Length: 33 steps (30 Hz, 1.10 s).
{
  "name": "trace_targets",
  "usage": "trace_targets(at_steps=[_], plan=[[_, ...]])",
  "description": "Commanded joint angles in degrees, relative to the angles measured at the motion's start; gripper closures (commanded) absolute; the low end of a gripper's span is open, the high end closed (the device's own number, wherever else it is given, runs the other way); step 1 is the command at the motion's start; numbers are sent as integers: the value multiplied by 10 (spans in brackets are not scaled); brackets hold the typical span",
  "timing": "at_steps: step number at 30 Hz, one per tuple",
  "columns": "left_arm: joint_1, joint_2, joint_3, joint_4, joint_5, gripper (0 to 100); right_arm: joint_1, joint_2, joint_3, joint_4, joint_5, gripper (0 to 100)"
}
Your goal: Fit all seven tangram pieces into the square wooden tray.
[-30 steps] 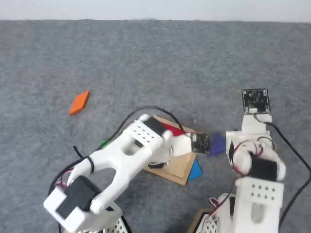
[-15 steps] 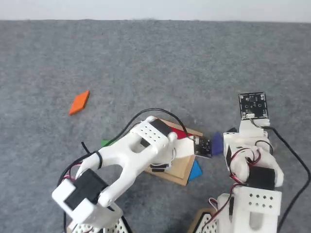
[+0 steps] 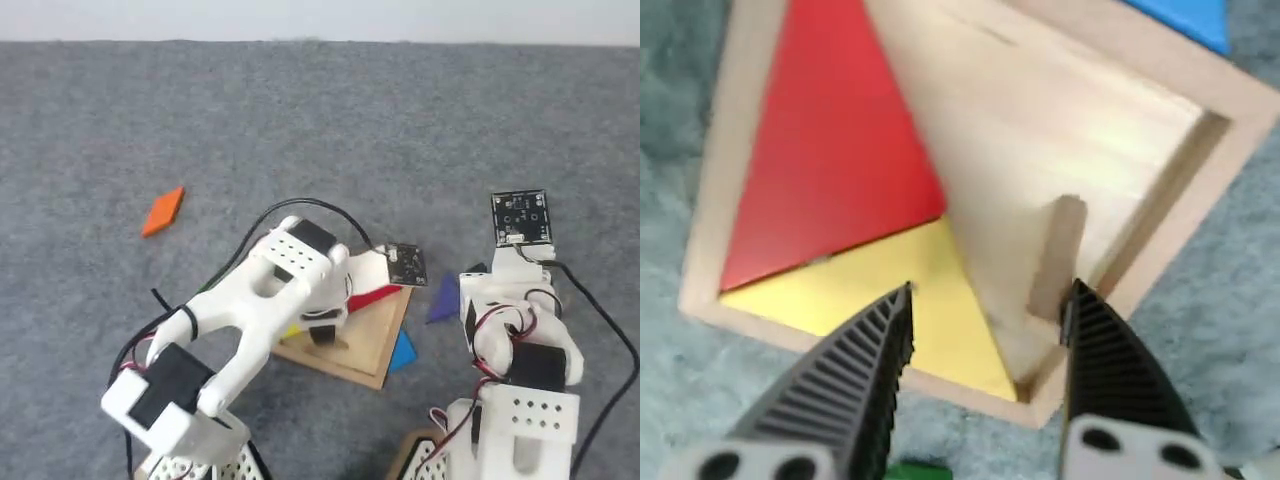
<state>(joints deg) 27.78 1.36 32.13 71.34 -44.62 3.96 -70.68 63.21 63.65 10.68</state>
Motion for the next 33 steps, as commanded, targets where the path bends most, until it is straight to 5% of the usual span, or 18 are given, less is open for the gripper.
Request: trace_targets(at_steps=[1, 9, 13, 17, 23, 28, 33], plan=[[-5, -4, -26, -11, 5, 761, -4, -9, -5, 3, -4, 776], [-6, -21, -25, -18, 40, 771, -4, -9, -5, 3, -4, 776], [-23, -110, -22, -5, 106, 868, -4, -9, -5, 3, -4, 783], [-113, -200, 10, -52, 220, 943, -19, -9, -5, 2, 4, 935], [-270, -289, 83, -100, 340, 953, -198, -8, 33, 3, 92, 978], [-388, -340, 159, -111, 339, 956, -334, -7, 70, 0, 124, 991], [-453, -387, 280, -200, 318, 957, -391, 37, 81, -40, 122, 992]])
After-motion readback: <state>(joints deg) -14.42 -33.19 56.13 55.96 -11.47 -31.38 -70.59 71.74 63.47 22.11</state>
